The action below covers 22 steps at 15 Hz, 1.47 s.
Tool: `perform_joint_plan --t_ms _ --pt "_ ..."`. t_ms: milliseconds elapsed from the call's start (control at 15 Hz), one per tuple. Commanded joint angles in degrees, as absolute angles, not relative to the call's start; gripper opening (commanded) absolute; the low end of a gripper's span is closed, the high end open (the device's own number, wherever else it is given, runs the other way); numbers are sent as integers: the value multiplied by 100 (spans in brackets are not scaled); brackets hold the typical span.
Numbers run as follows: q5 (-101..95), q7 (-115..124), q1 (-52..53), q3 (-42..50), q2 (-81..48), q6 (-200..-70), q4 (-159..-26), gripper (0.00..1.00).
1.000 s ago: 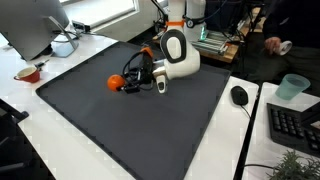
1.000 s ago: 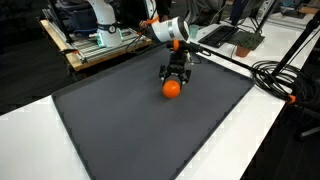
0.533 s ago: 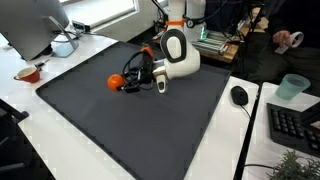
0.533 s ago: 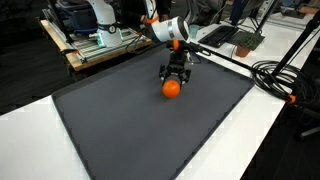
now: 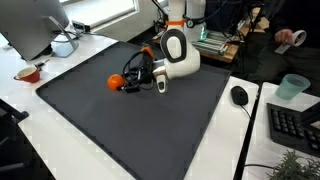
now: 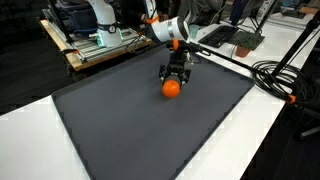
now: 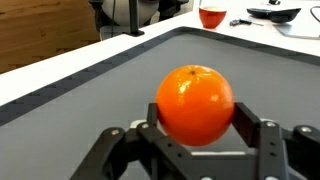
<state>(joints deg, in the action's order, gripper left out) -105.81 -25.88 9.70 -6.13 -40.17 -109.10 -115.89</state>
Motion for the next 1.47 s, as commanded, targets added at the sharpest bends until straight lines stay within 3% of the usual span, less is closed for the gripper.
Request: perform_joint_plan --t_ms 0,67,133,867,933,1000,1400 --pt "-10577 -2595 961 -630 -4023 -10896 -11582 75" --pt "-10577 -2595 961 -630 -4023 -10896 -11583 75" --pt "-10588 -2579 960 -626 -4012 -10893 -11593 50" --pt "-10489 -2821 729 -603 -4110 -11576 -11526 50" --pt "-10478 -2837 718 -599 -4121 -11590 -11524 79" --pt "-10468 -2859 704 -599 -4131 -11610 -11525 95" --pt "-10381 -2915 692 -626 -3946 -11670 -11716 100"
